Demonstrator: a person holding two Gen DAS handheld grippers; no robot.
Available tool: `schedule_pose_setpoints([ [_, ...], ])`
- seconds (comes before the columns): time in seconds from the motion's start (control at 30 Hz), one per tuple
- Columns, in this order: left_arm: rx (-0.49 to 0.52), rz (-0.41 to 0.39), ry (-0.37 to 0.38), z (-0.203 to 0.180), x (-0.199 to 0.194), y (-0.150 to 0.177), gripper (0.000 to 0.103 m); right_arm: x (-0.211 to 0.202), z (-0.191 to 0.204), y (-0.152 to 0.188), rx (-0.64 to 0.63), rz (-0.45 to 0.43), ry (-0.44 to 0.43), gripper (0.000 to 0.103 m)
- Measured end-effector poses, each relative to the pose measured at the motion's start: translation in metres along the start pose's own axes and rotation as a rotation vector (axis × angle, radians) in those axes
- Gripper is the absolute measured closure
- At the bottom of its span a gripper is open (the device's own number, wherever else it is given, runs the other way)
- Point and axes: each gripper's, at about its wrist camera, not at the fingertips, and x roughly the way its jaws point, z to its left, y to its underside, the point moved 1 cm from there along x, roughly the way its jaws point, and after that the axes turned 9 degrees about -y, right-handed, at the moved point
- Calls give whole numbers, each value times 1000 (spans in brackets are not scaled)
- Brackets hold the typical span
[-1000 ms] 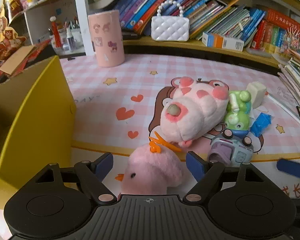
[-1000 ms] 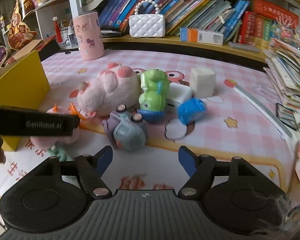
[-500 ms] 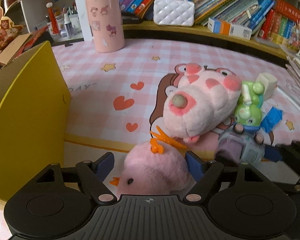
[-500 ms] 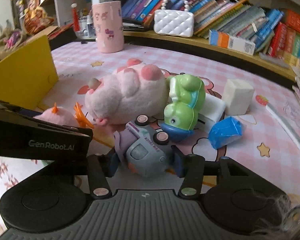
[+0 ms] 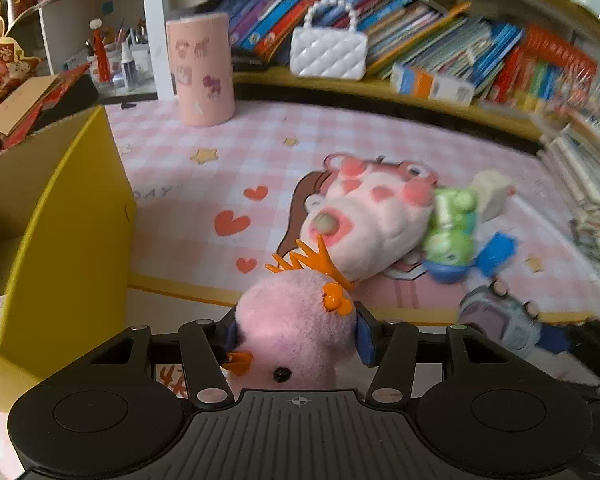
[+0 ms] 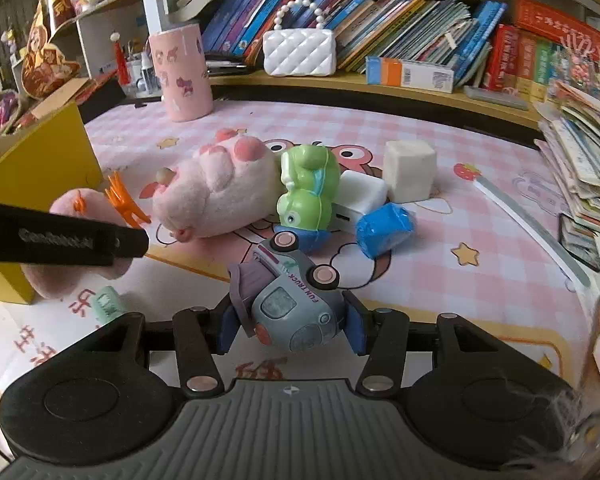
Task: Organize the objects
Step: 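Carry the plush chick and toy car with both tools over the yellow box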
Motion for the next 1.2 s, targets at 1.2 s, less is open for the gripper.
schedule_pose_setpoints([
  [1.2, -149, -24, 137, 112, -122, 126, 51, -94, 146, 76, -91, 73, -10, 53],
])
